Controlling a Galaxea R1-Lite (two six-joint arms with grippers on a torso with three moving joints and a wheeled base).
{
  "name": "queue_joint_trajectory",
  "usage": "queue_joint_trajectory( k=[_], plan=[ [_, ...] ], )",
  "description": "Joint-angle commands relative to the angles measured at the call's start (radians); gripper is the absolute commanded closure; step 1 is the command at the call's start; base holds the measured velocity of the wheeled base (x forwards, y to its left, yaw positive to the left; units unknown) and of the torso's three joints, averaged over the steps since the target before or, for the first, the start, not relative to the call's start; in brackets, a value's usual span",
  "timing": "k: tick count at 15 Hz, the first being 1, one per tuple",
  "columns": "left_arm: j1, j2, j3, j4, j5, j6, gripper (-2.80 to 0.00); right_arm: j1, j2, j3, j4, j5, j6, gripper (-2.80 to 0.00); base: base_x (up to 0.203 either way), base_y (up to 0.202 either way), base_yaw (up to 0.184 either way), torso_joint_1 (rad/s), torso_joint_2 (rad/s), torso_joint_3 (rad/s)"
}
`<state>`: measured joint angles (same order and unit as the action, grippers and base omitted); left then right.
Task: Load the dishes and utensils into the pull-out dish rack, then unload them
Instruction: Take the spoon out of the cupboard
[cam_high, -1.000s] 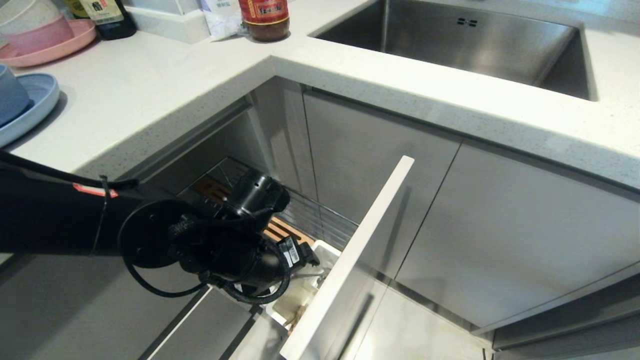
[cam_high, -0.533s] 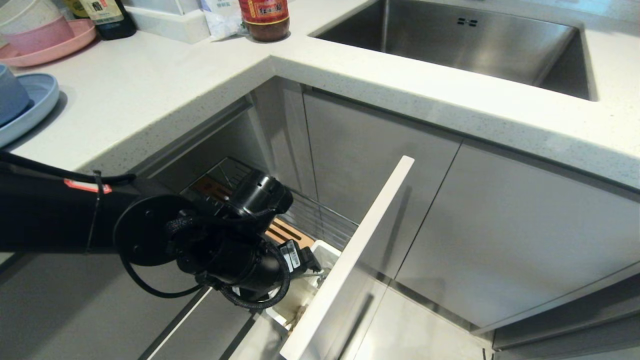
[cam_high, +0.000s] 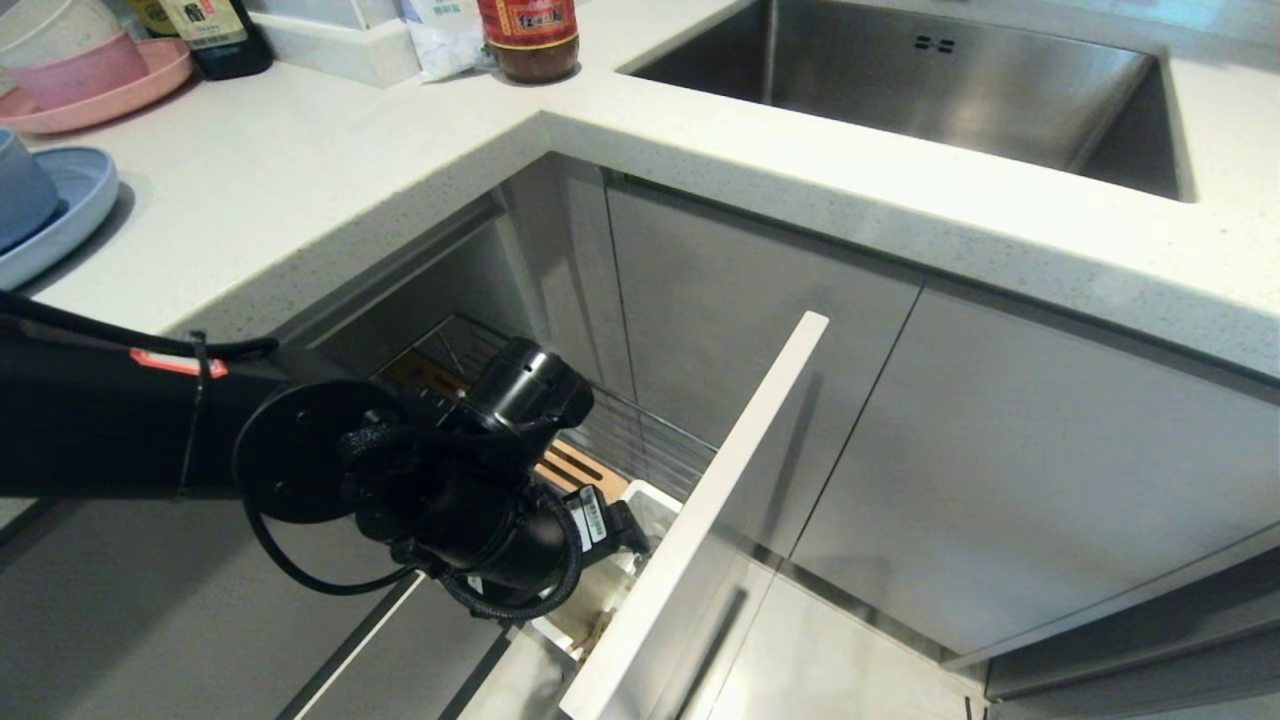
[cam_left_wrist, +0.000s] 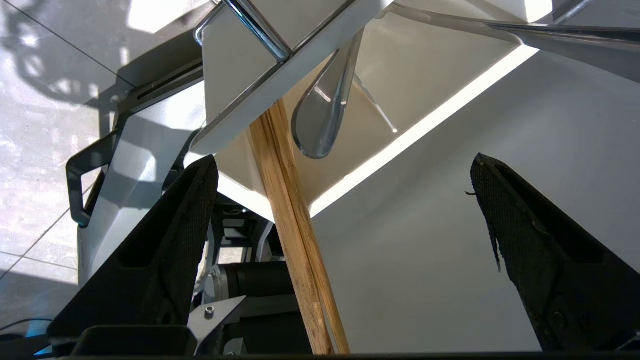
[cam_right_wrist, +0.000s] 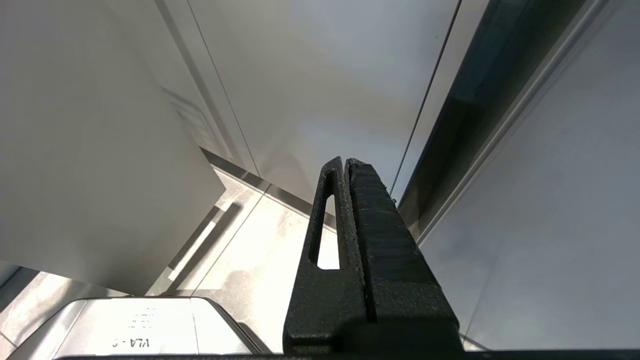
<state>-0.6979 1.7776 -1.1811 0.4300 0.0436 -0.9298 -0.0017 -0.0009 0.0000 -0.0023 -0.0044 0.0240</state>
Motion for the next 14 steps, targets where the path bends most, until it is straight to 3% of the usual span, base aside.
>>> queue_joint_trajectory(
  k=[1, 14],
  plan=[
    [0.001, 0.021, -0.003, -0.007, 0.001, -0.004, -2.8, 0.0, -0.002, 0.002, 0.0, 0.0, 0.001, 0.0, 0.0, 0.0, 0.0, 0.0, 0.0, 0.0],
    [0.02, 0.028, -0.011, -0.027, 0.01, 0.023, -2.8, 0.0, -0.002, 0.002, 0.0, 0.0, 0.0, 0.0, 0.0, 0.0, 0.0, 0.0, 0.0, 0.0]
  ],
)
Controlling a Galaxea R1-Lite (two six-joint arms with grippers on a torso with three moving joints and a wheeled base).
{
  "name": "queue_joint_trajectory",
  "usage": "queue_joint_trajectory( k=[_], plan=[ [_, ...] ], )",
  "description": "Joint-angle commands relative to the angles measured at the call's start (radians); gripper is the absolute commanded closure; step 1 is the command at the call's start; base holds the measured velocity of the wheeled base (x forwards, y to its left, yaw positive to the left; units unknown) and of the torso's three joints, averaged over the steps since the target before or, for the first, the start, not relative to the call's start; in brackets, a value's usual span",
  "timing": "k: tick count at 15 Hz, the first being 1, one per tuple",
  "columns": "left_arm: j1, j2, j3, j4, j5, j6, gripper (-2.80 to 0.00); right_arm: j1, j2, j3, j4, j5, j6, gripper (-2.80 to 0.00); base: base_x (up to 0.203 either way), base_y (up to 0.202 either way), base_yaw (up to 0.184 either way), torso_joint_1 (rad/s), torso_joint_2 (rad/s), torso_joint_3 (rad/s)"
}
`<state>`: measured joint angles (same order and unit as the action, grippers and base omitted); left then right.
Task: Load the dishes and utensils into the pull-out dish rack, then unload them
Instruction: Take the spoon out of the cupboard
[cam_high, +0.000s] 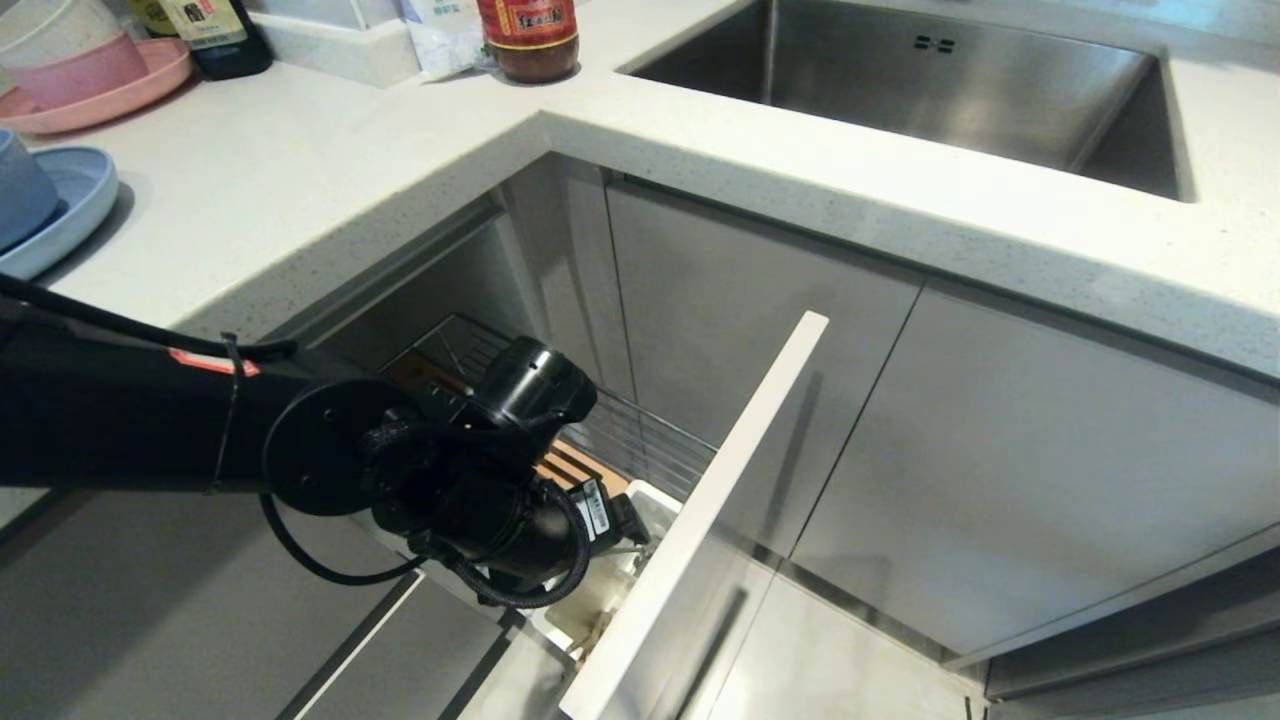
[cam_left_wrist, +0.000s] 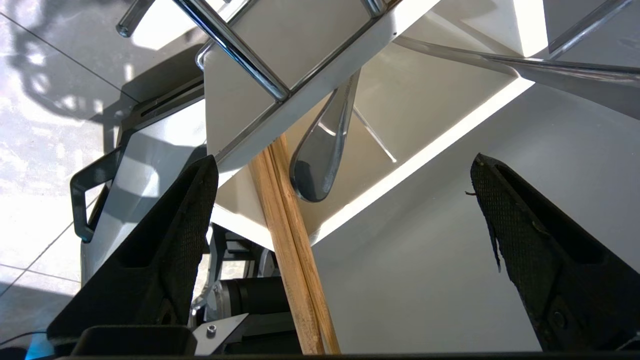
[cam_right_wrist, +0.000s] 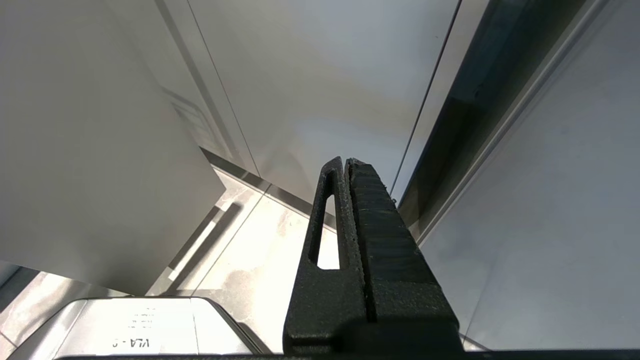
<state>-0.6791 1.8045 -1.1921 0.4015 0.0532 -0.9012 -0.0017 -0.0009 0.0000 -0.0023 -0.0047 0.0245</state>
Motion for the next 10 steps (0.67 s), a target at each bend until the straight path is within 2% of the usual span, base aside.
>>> queue_joint_trajectory(
  k=[1, 4, 5, 10],
  plan=[
    [0.0, 0.001, 0.0, 0.002, -0.001, -0.005, -2.8, 0.0, -0.002, 0.002, -0.001, 0.0, 0.0, 0.0, 0.0, 0.0, 0.0, 0.0, 0.0, 0.0],
    [-0.003, 0.001, 0.002, 0.003, -0.001, -0.004, -2.8, 0.0, -0.003, 0.002, 0.0, 0.0, -0.001, 0.0, 0.0, 0.0, 0.0, 0.0, 0.0, 0.0],
    [-0.003, 0.001, 0.0, 0.003, -0.001, -0.004, 0.0, 0.0, -0.002, 0.002, -0.001, 0.0, 0.0, 0.0, 0.0, 0.0, 0.0, 0.0, 0.0, 0.0],
    [-0.005, 0.003, 0.0, 0.003, -0.001, -0.002, 0.0, 0.0, -0.003, 0.002, 0.0, 0.0, 0.0, 0.0, 0.0, 0.0, 0.0, 0.0, 0.0, 0.0]
  ],
)
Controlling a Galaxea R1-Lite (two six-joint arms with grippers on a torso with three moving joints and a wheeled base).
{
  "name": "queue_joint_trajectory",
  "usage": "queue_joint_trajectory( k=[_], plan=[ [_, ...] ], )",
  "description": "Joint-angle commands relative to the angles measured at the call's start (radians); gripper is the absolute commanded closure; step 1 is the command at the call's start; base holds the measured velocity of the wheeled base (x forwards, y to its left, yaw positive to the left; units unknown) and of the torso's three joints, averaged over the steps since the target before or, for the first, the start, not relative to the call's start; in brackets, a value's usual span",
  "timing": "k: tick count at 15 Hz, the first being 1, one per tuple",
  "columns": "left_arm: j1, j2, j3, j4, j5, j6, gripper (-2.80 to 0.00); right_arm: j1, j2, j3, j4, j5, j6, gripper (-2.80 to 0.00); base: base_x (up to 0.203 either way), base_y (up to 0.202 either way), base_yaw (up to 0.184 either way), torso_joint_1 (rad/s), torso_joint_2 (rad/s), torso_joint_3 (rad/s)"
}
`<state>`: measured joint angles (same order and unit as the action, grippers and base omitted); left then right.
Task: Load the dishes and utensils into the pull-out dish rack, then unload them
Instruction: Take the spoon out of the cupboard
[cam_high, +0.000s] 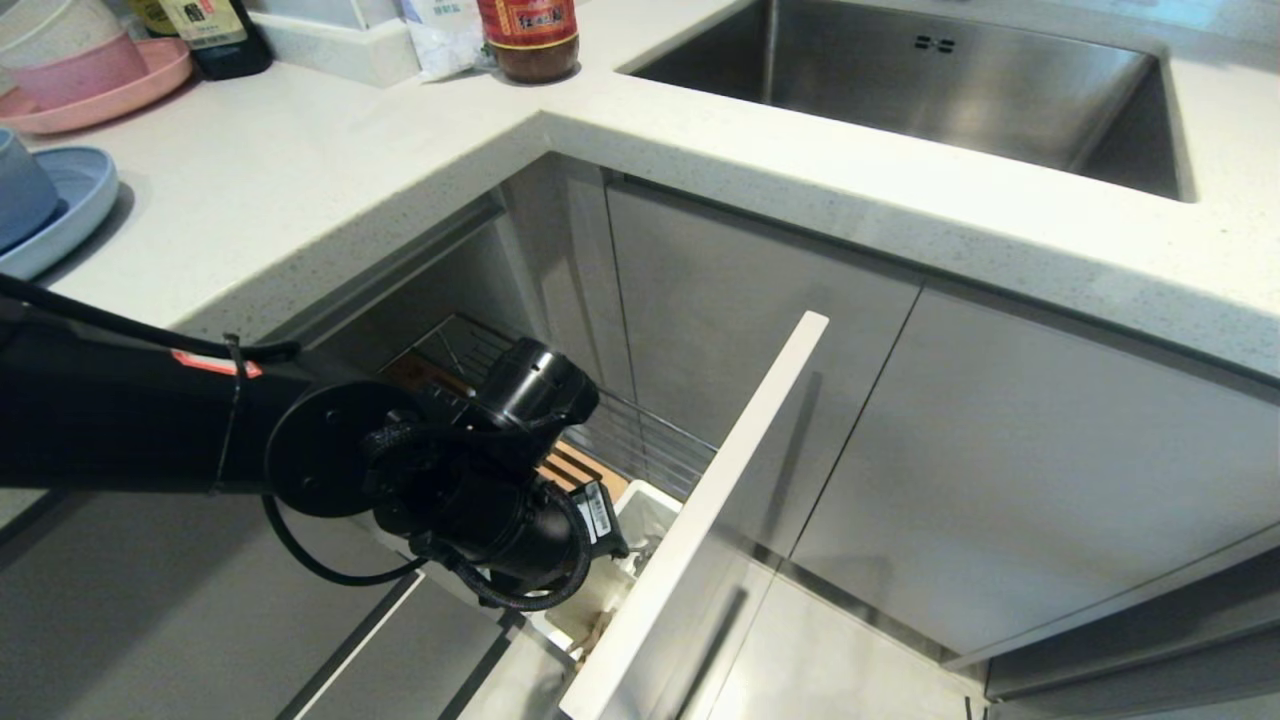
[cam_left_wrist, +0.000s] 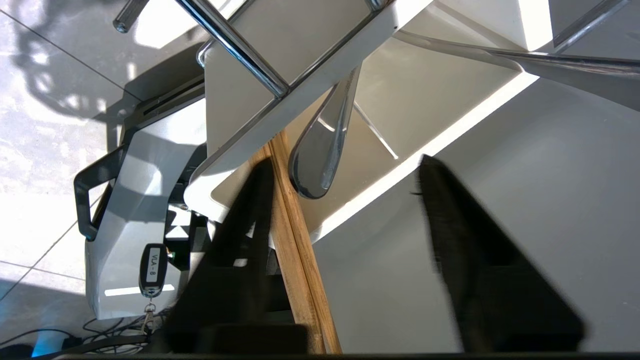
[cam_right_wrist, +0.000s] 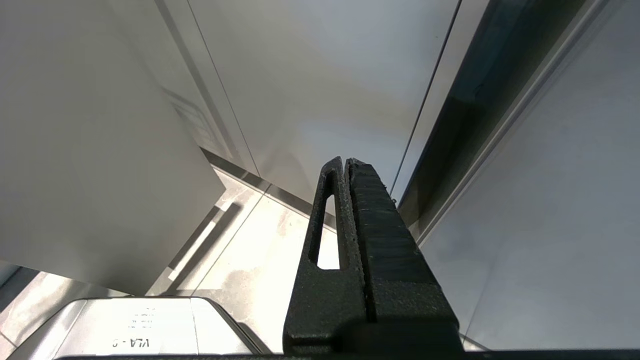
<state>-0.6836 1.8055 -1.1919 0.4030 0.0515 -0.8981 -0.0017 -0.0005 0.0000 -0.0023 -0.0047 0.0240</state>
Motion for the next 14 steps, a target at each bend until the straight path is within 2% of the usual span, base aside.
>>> queue_joint_trajectory(
  k=[1, 10, 11, 12, 14],
  plan=[
    [-0.001, 0.001, 0.0, 0.002, 0.001, -0.005, 0.0, 0.0, -0.003, 0.002, -0.001, 0.0, 0.001, 0.0, 0.0, 0.0, 0.0, 0.0, 0.0, 0.0],
    [-0.005, -0.025, 0.001, 0.007, 0.009, 0.008, 0.0, 0.0, -0.004, 0.002, -0.001, 0.0, 0.001, 0.0, 0.0, 0.0, 0.0, 0.0, 0.0, 0.0],
    [-0.009, -0.039, 0.001, 0.01, 0.03, 0.008, -1.46, 0.0, -0.003, 0.002, 0.001, 0.0, 0.001, 0.0, 0.0, 0.0, 0.0, 0.0, 0.0, 0.0],
    [-0.013, -0.045, 0.002, 0.015, 0.043, 0.007, -2.8, 0.0, -0.003, 0.002, 0.0, 0.0, 0.0, 0.0, 0.0, 0.0, 0.0, 0.0, 0.0, 0.0],
    [-0.014, -0.042, 0.001, 0.02, 0.045, 0.004, -2.8, 0.0, -0.003, 0.002, 0.001, 0.0, 0.001, 0.0, 0.0, 0.0, 0.0, 0.0, 0.0, 0.0]
  ],
)
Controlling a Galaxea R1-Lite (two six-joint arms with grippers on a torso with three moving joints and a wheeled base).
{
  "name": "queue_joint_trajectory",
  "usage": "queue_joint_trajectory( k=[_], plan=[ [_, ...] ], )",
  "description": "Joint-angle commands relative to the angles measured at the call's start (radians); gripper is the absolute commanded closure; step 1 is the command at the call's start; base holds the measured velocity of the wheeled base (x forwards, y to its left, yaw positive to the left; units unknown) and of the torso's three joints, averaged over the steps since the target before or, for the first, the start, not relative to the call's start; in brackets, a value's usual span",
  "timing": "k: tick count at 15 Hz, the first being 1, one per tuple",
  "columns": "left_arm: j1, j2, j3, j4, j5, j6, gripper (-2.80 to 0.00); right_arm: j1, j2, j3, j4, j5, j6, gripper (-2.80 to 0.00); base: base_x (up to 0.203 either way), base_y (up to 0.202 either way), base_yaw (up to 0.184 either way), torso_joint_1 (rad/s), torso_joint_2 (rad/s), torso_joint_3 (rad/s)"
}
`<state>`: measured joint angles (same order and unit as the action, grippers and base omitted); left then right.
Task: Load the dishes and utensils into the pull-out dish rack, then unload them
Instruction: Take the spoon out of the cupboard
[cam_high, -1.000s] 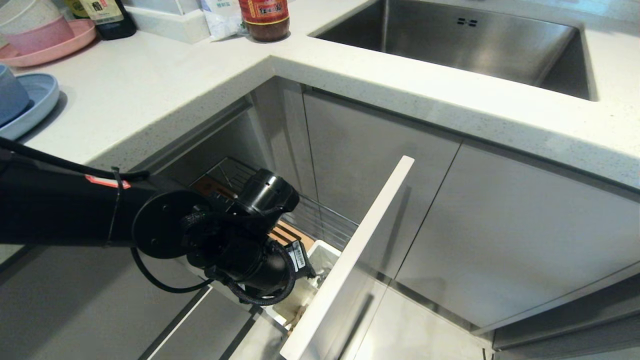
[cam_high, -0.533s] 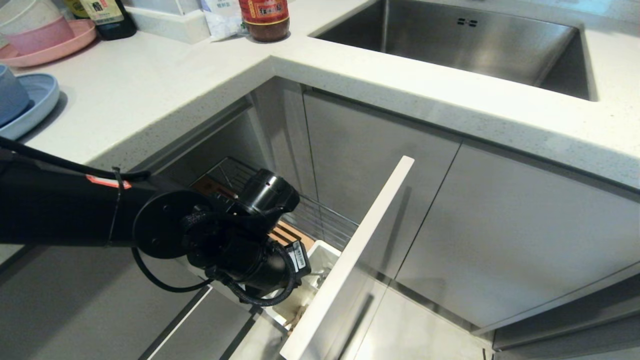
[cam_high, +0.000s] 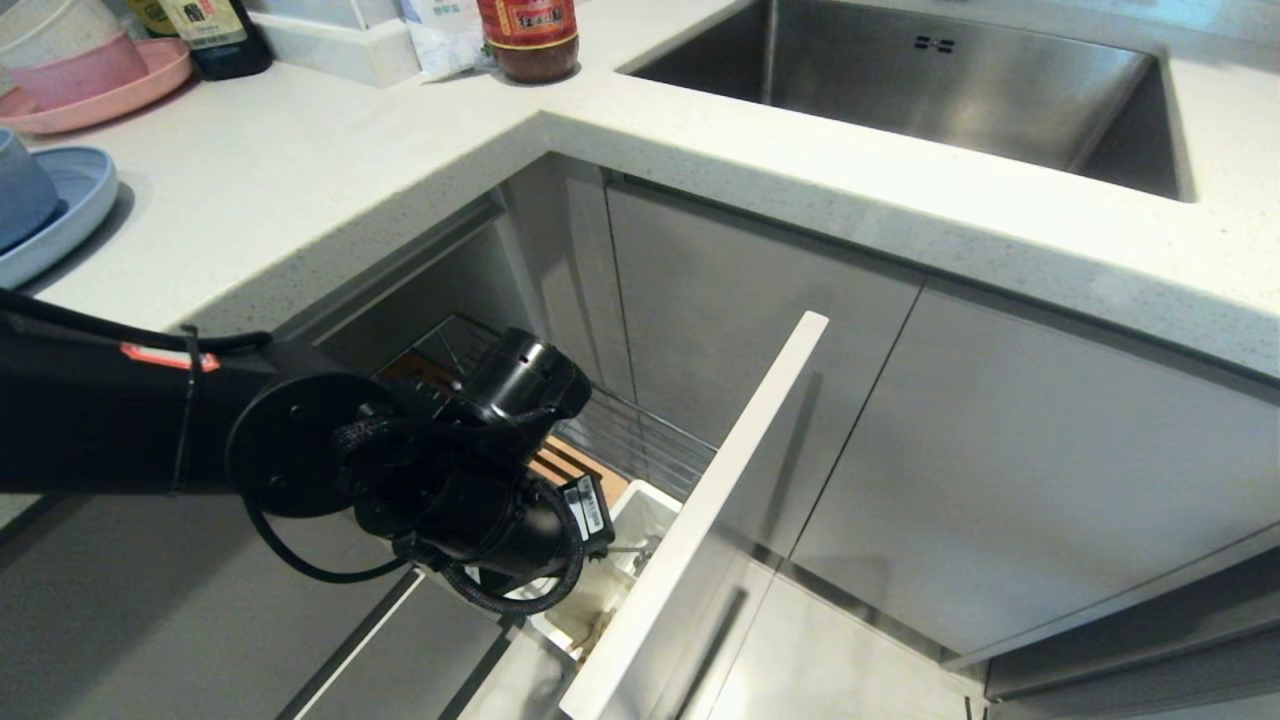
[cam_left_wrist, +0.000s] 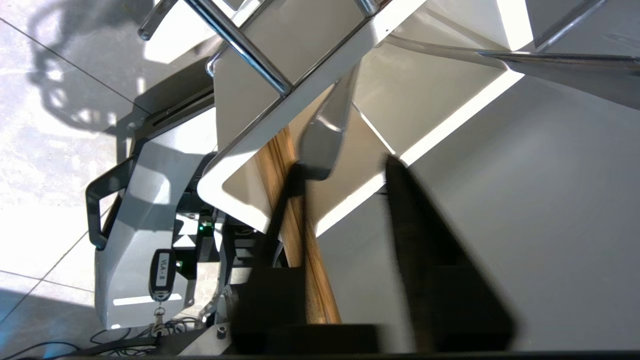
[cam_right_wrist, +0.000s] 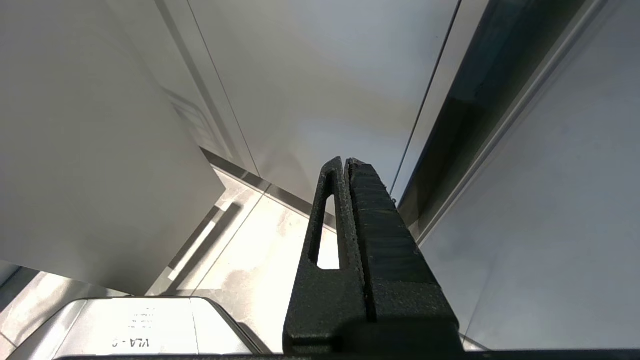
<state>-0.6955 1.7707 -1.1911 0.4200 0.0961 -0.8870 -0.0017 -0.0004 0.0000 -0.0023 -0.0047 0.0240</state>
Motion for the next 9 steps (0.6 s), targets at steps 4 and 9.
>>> queue_joint_trajectory(
  k=[4, 9],
  plan=[
    [-0.002, -0.001, 0.001, 0.003, 0.001, -0.009, -2.8, 0.0, -0.004, 0.002, 0.0, 0.0, 0.0, 0.0, 0.0, 0.0, 0.0, 0.0, 0.0, 0.0],
    [0.003, 0.026, 0.001, -0.002, 0.001, -0.009, -2.8, 0.0, -0.003, 0.002, 0.0, 0.0, 0.001, 0.0, 0.0, 0.0, 0.0, 0.0, 0.0, 0.0]
  ],
)
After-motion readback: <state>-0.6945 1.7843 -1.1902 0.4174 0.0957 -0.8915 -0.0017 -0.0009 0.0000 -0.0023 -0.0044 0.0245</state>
